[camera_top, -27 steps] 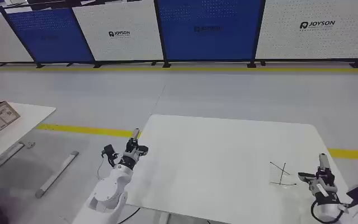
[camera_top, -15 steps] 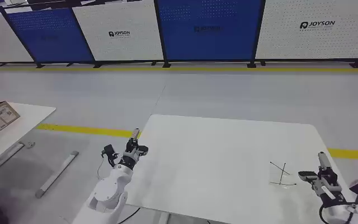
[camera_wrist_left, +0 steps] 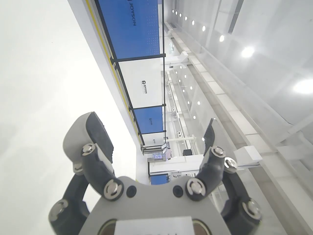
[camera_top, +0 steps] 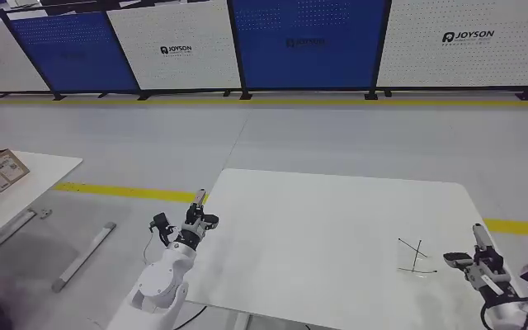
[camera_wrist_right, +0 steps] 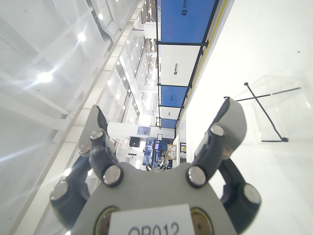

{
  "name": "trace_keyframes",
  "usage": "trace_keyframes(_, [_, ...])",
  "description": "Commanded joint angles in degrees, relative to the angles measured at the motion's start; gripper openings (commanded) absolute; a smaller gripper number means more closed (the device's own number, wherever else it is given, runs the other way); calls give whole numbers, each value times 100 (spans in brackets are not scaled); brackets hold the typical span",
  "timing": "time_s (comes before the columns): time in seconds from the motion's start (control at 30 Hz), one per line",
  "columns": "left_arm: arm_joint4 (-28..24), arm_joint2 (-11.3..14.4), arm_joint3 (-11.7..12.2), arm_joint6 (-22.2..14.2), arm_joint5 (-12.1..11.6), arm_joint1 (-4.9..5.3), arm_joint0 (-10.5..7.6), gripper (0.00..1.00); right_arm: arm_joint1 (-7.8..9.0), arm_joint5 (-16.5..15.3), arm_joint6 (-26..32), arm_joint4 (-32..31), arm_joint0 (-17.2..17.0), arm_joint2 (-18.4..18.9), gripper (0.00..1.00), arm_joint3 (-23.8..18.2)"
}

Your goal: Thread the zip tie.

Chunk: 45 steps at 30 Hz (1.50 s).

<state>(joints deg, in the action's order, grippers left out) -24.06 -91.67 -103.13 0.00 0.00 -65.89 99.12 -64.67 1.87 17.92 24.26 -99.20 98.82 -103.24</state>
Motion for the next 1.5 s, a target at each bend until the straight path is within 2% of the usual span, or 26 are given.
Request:
trace_keyframes(0.0, [0,0,0,0,0,0,0,100,0,0,1,0,0,0,100,0])
trace_keyframes(0.1, [0,0,0,0,0,0,0,100,10,68,288,44,39,-42,100,-23])
trace_keyframes(0.17, [0,0,0,0,0,0,0,100,56,302,991,134,240,25,100,56])
trace_keyframes(0.33, [0,0,0,0,0,0,0,100,202,951,2371,-230,767,196,100,175])
trace_keyframes(0.43, [0,0,0,0,0,0,0,100,287,1272,3181,-429,1081,178,100,343])
trace_keyframes(0.5, [0,0,0,0,0,0,0,100,362,1442,3736,-822,1311,113,100,494])
trace_keyframes(0.53, [0,0,0,0,0,0,0,100,385,1501,3788,-978,1421,104,100,605])
trace_keyframes(1.03, [0,0,0,0,0,0,0,100,387,1520,3761,-988,1453,104,100,636])
trace_keyframes(1.13, [0,0,0,0,0,0,0,100,416,1347,3889,-1136,1524,112,100,605])
trace_keyframes(1.23, [0,0,0,0,0,0,0,100,490,1284,4491,-1279,1815,104,100,817])
trace_keyframes(1.3, [0,0,0,0,0,0,0,100,537,1192,4918,-1226,2122,110,100,1132])
trace_keyframes(1.37, [0,0,0,0,0,0,0,100,596,1009,5619,-1323,2469,-32,100,1418])
trace_keyframes(1.47, [0,0,0,0,0,0,0,100,669,930,6172,-1765,3014,-364,100,1930])
